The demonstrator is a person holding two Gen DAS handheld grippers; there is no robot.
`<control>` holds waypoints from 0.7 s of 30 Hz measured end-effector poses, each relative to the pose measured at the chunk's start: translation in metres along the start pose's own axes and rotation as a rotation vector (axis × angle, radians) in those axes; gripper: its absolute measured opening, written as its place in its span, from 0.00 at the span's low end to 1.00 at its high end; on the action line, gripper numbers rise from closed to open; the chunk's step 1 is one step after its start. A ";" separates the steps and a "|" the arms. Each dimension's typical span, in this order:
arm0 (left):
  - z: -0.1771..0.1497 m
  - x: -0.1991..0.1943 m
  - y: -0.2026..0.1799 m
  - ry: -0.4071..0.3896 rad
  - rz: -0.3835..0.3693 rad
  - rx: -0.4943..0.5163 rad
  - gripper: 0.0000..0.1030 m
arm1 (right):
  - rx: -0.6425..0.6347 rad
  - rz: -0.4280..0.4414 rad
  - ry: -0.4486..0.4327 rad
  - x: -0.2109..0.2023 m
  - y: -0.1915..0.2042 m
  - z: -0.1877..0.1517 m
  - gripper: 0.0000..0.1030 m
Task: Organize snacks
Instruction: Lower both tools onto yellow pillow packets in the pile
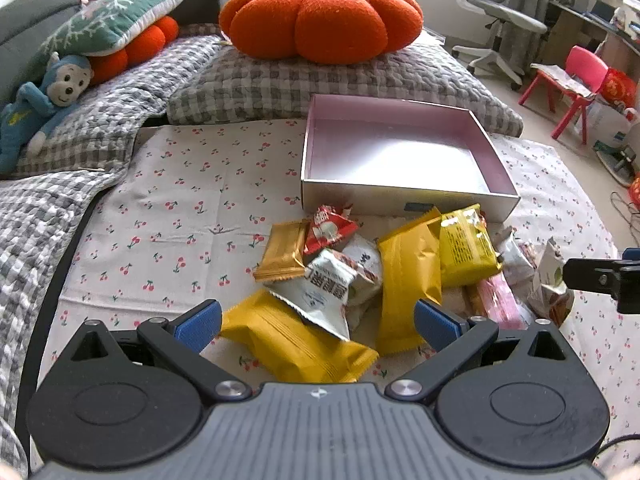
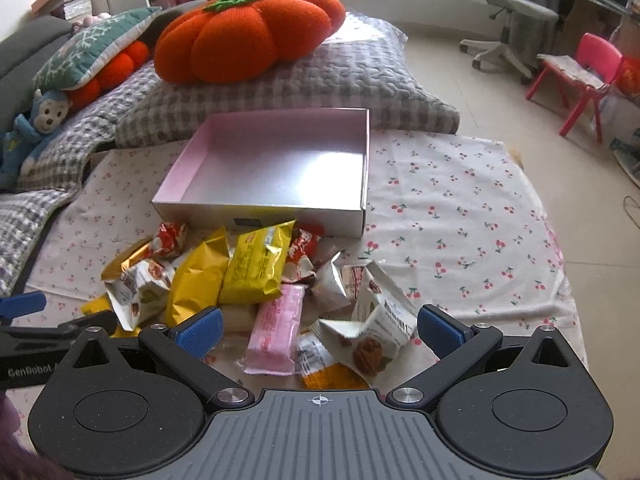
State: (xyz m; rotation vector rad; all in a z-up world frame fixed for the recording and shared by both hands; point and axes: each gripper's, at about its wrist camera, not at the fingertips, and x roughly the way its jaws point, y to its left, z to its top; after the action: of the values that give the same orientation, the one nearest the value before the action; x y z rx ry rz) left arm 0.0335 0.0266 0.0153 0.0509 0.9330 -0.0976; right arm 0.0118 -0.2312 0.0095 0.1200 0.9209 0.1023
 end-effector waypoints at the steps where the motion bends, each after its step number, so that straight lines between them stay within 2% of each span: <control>1: 0.003 0.003 0.004 0.008 -0.011 -0.004 0.99 | -0.002 0.000 0.000 0.001 -0.001 0.003 1.00; 9: 0.011 0.027 0.028 0.066 -0.061 -0.052 0.97 | 0.031 0.099 0.089 0.021 -0.006 0.017 0.97; 11: 0.011 0.032 0.035 0.089 -0.088 -0.076 0.96 | 0.054 0.148 0.100 0.026 -0.006 0.016 0.96; 16: 0.002 0.043 0.052 0.145 -0.135 -0.131 0.94 | 0.151 0.331 0.162 0.044 -0.005 0.013 0.92; 21: -0.008 0.053 0.067 0.196 -0.159 -0.249 0.86 | 0.164 0.383 0.193 0.060 0.011 0.017 0.85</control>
State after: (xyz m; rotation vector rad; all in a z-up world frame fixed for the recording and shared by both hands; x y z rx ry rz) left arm 0.0657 0.0905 -0.0315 -0.2484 1.1380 -0.1243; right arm 0.0607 -0.2128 -0.0258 0.4445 1.0900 0.3987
